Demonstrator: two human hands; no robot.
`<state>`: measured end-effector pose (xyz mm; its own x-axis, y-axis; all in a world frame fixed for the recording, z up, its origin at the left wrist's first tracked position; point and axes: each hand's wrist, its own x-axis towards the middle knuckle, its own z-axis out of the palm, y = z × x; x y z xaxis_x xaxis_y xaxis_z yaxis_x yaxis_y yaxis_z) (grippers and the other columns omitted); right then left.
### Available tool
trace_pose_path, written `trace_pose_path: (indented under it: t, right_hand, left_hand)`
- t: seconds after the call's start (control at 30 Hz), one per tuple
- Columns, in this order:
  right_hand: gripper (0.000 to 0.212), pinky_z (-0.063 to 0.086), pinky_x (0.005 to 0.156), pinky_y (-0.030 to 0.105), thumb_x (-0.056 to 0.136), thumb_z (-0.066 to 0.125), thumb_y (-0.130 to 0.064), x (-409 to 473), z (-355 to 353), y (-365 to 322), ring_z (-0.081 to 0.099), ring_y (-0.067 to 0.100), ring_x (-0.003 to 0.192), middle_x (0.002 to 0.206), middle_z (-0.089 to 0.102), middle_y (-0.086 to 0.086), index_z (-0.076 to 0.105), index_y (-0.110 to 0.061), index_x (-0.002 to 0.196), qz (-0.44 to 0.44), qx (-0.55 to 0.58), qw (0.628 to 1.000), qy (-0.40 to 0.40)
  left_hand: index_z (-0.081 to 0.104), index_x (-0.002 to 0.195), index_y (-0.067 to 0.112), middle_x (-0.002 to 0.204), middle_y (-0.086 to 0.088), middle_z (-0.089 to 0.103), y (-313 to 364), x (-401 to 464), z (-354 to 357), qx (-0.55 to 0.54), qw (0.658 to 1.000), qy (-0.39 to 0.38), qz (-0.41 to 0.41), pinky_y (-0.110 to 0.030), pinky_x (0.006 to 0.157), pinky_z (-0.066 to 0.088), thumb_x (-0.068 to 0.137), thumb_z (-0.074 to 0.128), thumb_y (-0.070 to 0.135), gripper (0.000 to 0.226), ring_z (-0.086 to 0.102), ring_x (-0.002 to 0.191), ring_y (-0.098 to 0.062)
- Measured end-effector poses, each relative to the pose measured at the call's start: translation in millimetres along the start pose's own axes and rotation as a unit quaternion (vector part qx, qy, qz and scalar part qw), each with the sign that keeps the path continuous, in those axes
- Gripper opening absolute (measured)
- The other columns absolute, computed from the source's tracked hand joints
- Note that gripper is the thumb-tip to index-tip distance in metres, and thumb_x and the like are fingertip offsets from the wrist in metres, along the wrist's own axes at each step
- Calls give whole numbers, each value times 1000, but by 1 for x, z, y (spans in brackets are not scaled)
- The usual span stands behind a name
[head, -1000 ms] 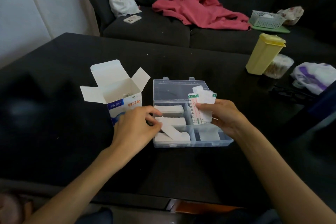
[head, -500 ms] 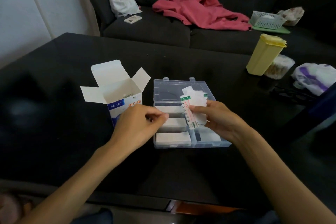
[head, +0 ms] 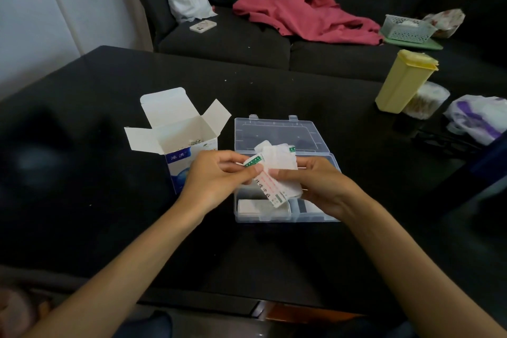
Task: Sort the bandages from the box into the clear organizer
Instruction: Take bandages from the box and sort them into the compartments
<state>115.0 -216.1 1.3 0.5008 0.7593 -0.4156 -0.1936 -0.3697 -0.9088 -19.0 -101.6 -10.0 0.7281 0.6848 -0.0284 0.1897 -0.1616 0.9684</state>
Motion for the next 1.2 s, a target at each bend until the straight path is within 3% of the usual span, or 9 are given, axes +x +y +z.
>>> trace_pose_path:
  t: [0.1, 0.27, 0.4, 0.53, 0.67, 0.8, 0.9, 1.1, 1.2]
  right_hand:
    - [23, 58, 69, 26, 79, 70, -11, 0, -5, -2, 71, 16, 82, 93, 74, 7, 68, -7, 101, 12, 31, 999, 7]
    - [19, 59, 68, 28, 81, 68, -8, 0, -11, -4, 70, 20, 85, 94, 73, 10, 67, -6, 100, 23, 73, 997, 30]
    - [7, 59, 68, 31, 83, 64, -7, 0, -18, -5, 69, 21, 84, 88, 72, 9, 66, -8, 90, 25, 86, 994, 63]
    - [10, 59, 66, 30, 81, 67, -9, -1, -23, -7, 66, 21, 87, 92, 69, 11, 65, -10, 90, 35, 90, 991, 89]
    - [19, 54, 53, 22, 80, 69, -10, -1, -28, -9, 64, 18, 84, 97, 65, 8, 63, -10, 97, 34, 92, 988, 119]
    - [29, 52, 58, 23, 81, 69, -11, 0, -31, -9, 61, 21, 93, 105, 61, 8, 59, -11, 108, 34, 85, 988, 126]
    - [35, 52, 61, 24, 81, 69, -12, 2, -31, -8, 59, 22, 98, 109, 60, 8, 57, -10, 113, 30, 77, 988, 130]
    - [17, 50, 57, 21, 81, 69, -13, 3, -32, -7, 59, 19, 89, 100, 60, 5, 59, -15, 95, 24, 52, 989, 138]
    - [17, 52, 60, 23, 81, 70, -13, 4, -32, -6, 60, 18, 87, 98, 61, 3, 61, -15, 95, 17, 36, 989, 140]
  left_hand:
    - [69, 96, 19, 84, 6, 73, 0, 1, -2, -21, 1000, -12, -10, -16, 64, 56, 80, 72, 22, 16, 70, 75, -3]
    - [66, 104, 23, 91, 5, 72, 3, 2, -4, -40, 998, -41, 0, -16, 64, 55, 84, 67, 19, 21, 70, 80, -5]
    - [64, 102, 22, 94, 6, 70, 5, 4, -6, -48, 998, -30, 15, -18, 64, 56, 85, 66, 19, 17, 70, 82, -5]
    - [63, 95, 22, 92, 10, 70, 8, 4, -11, -45, 996, -23, 67, -17, 64, 55, 82, 69, 18, 15, 69, 84, -3]
    - [69, 84, 23, 90, 12, 72, 2, -1, -16, 75, 984, -98, 127, -17, 79, 54, 76, 73, 22, 9, 66, 89, 1]
    - [69, 87, 36, 98, 22, 67, -13, -2, -17, 244, 941, -209, 110, -21, 89, 51, 80, 71, 27, 11, 60, 98, 7]
    - [67, 90, 43, 107, 24, 57, -14, -2, -18, 344, 908, -200, 130, -16, 89, 47, 82, 70, 32, 15, 53, 102, 3]
    - [66, 100, 43, 117, 21, 50, -12, -3, -18, 404, 880, -192, 160, -5, 82, 35, 86, 64, 30, 19, 45, 104, 4]
    - [65, 107, 41, 121, 19, 52, -11, -5, -13, 412, 882, -159, 166, -13, 90, 36, 86, 61, 41, 22, 44, 107, 4]
